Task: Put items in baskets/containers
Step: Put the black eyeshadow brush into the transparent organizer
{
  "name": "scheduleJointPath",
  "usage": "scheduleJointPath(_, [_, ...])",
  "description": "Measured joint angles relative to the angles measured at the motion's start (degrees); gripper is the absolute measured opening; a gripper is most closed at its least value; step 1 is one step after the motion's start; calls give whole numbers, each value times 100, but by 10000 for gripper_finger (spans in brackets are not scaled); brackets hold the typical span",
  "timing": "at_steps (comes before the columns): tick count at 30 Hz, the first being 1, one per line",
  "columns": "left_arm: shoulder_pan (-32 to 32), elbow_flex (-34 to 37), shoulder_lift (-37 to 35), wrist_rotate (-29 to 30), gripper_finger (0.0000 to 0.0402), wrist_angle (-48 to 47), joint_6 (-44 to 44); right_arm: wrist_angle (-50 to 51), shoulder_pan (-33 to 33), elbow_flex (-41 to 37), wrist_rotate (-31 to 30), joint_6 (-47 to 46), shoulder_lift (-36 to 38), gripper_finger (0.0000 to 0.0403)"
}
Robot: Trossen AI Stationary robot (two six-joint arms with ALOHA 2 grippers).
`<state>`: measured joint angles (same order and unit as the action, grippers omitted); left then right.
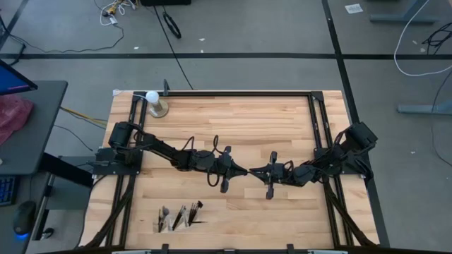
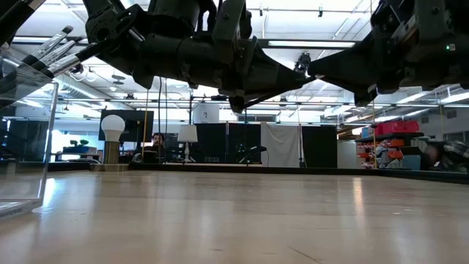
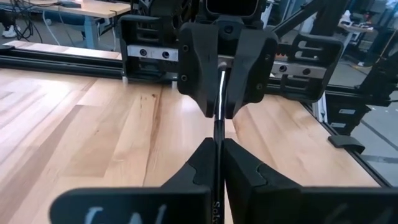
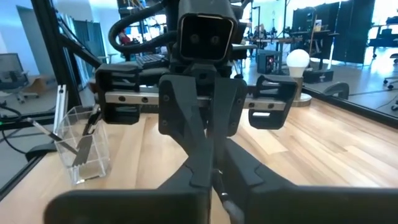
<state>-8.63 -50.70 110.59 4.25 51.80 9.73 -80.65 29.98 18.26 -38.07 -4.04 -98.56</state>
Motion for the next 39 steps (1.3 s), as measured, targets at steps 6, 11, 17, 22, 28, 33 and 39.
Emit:
scheduleJointPath(6, [1,0,2,39,27,-27,5,114,0,4,-1,0,0,12])
scheduleJointPath(11, [20,-7,-7,75,66,105,-136,393,2,4,-53,-215,11,11])
scheduleJointPath(17, [15,-9,-4,18,153,-103,-334,1420,-95,2,-199,-874,543,11])
scheduleJointPath(22, [-29,-7,-2,378,201,-448,-597,2522,-211,49,-193,-1360,1220,11])
scheduleJointPath(28, [-102,-233,-2,722,196,-922,-896,4529,-297,645,-147,-1755,1749,11])
scheduleJointPath(33, [-127,-645,-2,1080,183,-1804,-1163,5626,-295,1267,-81,-1742,1797,11])
scheduleJointPath(39, [-163,-793,-2,1121,181,-1915,-1345,5887,-295,1469,-87,-1621,1792,11])
